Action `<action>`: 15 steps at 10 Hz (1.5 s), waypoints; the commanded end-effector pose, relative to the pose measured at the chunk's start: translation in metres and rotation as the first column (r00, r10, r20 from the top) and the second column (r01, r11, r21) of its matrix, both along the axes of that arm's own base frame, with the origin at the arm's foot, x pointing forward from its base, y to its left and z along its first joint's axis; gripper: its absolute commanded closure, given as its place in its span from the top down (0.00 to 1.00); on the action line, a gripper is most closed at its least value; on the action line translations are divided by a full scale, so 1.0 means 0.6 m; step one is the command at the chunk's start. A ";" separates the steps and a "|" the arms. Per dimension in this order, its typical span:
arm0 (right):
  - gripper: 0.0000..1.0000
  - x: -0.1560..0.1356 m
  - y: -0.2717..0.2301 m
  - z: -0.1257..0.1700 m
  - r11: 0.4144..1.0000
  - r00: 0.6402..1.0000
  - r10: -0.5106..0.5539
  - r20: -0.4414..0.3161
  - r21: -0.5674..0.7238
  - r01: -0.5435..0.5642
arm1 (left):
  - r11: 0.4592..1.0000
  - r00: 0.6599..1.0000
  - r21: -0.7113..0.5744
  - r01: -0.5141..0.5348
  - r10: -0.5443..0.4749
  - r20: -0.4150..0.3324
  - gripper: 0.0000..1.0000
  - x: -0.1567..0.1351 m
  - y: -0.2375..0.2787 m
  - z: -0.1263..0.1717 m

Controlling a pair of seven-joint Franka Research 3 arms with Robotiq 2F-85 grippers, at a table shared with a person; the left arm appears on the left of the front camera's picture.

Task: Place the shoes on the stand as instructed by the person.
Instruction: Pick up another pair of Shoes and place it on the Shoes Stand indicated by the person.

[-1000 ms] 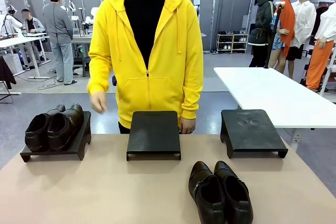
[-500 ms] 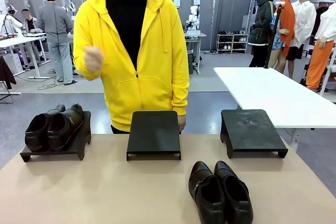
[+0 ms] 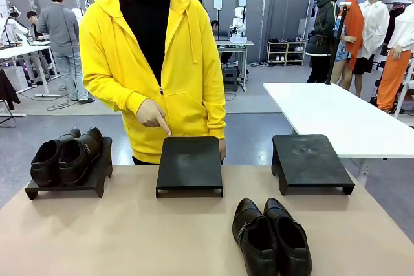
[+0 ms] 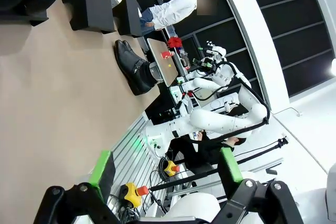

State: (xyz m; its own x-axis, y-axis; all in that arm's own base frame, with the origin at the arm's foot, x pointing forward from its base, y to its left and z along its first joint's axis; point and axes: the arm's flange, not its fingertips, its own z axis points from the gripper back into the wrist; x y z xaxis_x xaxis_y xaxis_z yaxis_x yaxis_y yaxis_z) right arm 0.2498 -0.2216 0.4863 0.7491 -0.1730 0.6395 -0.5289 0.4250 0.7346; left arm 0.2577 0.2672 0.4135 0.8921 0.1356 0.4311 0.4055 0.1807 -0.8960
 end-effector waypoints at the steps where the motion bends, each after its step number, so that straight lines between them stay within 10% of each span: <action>1: 1.00 0.000 -0.002 0.003 1.000 1.000 0.002 0.019 0.006 -0.002 | 1.000 1.000 -0.002 0.003 -0.003 0.021 1.00 -0.006 -0.005 0.002; 7: 1.00 0.003 0.017 0.021 0.999 1.000 0.007 -0.023 -0.037 -0.008 | 1.000 1.000 -0.002 0.003 -0.003 0.021 1.00 -0.006 -0.005 0.002; 15: 1.00 0.096 0.378 0.159 0.853 0.931 0.062 -0.361 -0.465 -0.237 | 1.000 1.000 -0.002 0.003 -0.003 0.021 1.00 -0.006 -0.005 0.002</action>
State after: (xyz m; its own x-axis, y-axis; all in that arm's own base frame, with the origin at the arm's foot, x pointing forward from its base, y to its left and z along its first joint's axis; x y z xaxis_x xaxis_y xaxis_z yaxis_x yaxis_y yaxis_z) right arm 0.2950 -0.0127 0.5825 0.8946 0.2116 0.3935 -0.4292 0.6518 0.6253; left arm 0.2576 0.2665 0.4135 0.8923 0.1350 0.4308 0.4053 0.1805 -0.8962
